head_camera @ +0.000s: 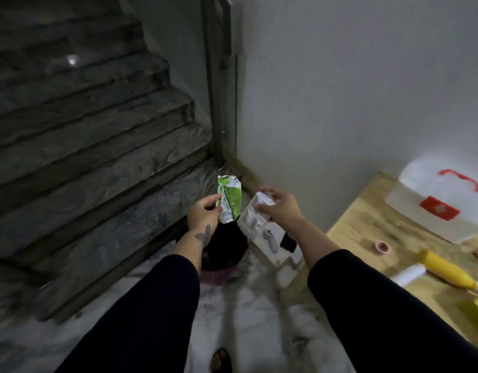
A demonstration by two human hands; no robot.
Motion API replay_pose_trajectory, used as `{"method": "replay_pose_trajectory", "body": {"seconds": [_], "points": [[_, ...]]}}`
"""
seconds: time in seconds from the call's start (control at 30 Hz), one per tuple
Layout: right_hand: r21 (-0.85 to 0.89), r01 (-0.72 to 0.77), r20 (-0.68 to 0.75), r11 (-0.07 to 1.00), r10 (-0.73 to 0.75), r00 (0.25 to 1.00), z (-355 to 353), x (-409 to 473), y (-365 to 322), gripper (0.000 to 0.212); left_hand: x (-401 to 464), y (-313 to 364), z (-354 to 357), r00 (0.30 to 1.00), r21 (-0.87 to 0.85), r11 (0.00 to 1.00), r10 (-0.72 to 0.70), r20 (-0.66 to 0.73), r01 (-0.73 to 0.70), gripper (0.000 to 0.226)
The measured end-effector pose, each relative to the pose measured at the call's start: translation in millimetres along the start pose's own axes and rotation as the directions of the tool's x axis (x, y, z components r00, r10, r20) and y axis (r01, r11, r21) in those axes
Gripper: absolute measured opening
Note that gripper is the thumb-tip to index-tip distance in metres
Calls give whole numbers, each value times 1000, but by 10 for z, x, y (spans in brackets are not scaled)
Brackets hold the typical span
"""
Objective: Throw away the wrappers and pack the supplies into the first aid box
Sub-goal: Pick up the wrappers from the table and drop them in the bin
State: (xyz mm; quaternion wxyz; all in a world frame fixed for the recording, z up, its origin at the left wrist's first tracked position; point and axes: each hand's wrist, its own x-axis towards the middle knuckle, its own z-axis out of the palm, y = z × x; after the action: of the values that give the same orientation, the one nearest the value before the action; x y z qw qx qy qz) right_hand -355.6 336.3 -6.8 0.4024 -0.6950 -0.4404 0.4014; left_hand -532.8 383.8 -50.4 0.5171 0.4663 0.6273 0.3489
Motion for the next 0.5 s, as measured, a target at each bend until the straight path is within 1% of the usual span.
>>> {"method": "replay_pose_trajectory", "body": {"seconds": [0.13,0.2,0.33,0.4,0.47,0.5], "points": [[-43,-36,83,998,40,996,561,382,161,42,348,-370,-257,992,17,994,-108,-70,109,33],[-78,-41,118,996,50,992,835,632,326,42,537,-549,-297,987,32,990,-132,-97,135,32],[-185,-74,173,980,106,979,1347,1190,885,42,1054,-1090,-227,974,69,979,-182,-135,192,31],[-217,-70,152,974,104,983,1578,1453,1243,43,1340,-1431,-145,964,78,968,-224,-141,237,31],[-259,-61,163,964,105,981,1804,1701,1617,50,1617,-1760,-46,958,88,961,-250,-141,264,31],[-278,-72,196,958,130,972,1906,1811,1793,59,1737,-1913,2,956,88,958,-261,-132,273,31]]}}
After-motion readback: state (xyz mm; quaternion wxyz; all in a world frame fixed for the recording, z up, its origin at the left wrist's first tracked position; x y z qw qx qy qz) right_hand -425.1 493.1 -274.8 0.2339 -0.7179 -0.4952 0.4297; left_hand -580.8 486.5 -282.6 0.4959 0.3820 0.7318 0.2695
